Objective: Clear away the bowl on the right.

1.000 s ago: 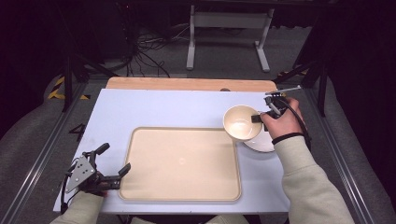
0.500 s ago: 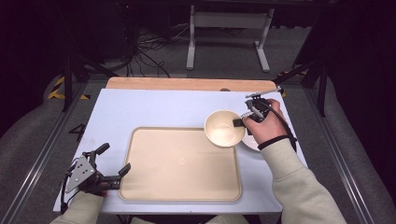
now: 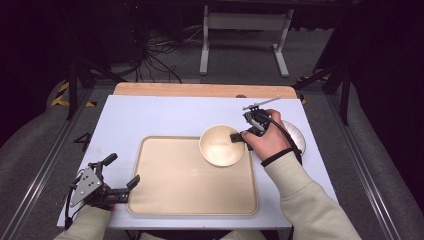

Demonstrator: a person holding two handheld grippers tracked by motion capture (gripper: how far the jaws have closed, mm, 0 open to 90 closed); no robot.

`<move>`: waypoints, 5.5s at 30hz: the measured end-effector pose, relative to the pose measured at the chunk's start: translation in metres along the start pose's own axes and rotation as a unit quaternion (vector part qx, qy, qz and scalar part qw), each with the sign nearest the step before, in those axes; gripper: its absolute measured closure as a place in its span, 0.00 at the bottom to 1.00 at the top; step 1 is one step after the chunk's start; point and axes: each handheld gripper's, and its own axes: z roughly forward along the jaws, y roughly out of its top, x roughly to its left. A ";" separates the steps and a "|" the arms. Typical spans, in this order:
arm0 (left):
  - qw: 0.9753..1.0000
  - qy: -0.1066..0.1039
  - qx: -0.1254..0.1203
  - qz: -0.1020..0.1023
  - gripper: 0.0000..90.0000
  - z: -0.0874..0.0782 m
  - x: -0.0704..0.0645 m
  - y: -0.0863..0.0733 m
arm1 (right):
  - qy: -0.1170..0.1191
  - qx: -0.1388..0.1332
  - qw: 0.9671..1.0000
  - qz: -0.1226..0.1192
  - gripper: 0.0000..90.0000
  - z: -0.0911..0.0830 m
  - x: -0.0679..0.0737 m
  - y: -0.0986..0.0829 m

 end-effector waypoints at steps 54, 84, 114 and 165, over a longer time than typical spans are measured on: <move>1.000 -0.002 -0.001 -0.001 0.00 0.000 0.000 0.000 | 0.057 0.043 0.995 -0.075 0.91 0.085 0.043 -0.003; 1.000 -0.003 -0.001 0.001 0.00 0.000 0.000 0.000 | 0.051 0.072 0.994 -0.065 0.90 0.115 0.034 -0.011; 1.000 -0.002 -0.001 -0.002 0.00 0.000 0.000 0.000 | 0.011 -0.026 0.992 -0.120 0.50 0.096 0.037 -0.013; 1.000 -0.002 0.002 0.001 0.00 0.001 0.000 0.000 | 0.069 -0.230 0.941 -0.238 0.30 0.016 0.013 -0.061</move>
